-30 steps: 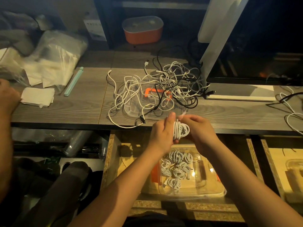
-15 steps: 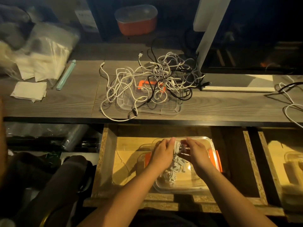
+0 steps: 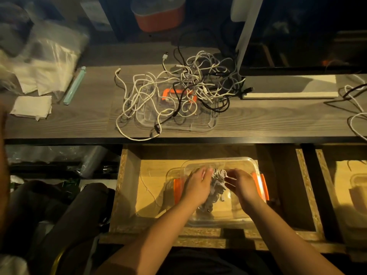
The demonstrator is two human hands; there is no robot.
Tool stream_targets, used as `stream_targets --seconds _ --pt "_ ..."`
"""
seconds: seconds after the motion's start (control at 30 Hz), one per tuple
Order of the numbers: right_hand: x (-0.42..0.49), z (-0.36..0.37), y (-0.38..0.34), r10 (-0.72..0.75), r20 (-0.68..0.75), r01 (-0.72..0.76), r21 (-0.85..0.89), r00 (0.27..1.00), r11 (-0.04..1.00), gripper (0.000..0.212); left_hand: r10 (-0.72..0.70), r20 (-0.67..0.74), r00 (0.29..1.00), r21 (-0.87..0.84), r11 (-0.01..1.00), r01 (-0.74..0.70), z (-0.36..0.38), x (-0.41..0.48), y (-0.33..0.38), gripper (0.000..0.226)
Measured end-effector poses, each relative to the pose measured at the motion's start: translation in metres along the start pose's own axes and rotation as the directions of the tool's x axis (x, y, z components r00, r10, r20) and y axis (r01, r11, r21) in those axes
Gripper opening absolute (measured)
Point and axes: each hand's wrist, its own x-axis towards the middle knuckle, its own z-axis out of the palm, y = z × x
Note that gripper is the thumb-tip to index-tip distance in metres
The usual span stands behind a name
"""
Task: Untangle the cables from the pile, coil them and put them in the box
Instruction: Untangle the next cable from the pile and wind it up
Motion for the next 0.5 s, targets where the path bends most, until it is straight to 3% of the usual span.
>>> stream_targets --seconds 0.13,0.3,0.43,0.5 --pt "-0.005 0.006 -0.035 -0.162 -0.103 0.163 0.004 0.981 0.987 0.023 0.258 -0.226 0.939 0.048 0.966 -0.254 -0.023 0.006 0.02 0.027" --pt "-0.012 0.04 -0.098 -0.256 0.101 0.253 0.042 0.962 0.967 0.011 0.384 -0.455 0.804 0.095 0.918 -0.384 -0.067 0.035 0.046 0.021" --pt "-0.006 0.074 -0.137 -0.242 0.2 0.231 0.079 0.949 0.97 0.024 0.517 -0.518 0.681 0.132 0.835 -0.534 -0.093 0.047 0.052 0.035" --pt "0.002 0.087 -0.147 -0.187 0.192 0.161 0.141 0.964 0.977 0.031 0.576 -0.468 0.67 0.193 0.807 -0.559 -0.101 0.05 0.054 0.045"
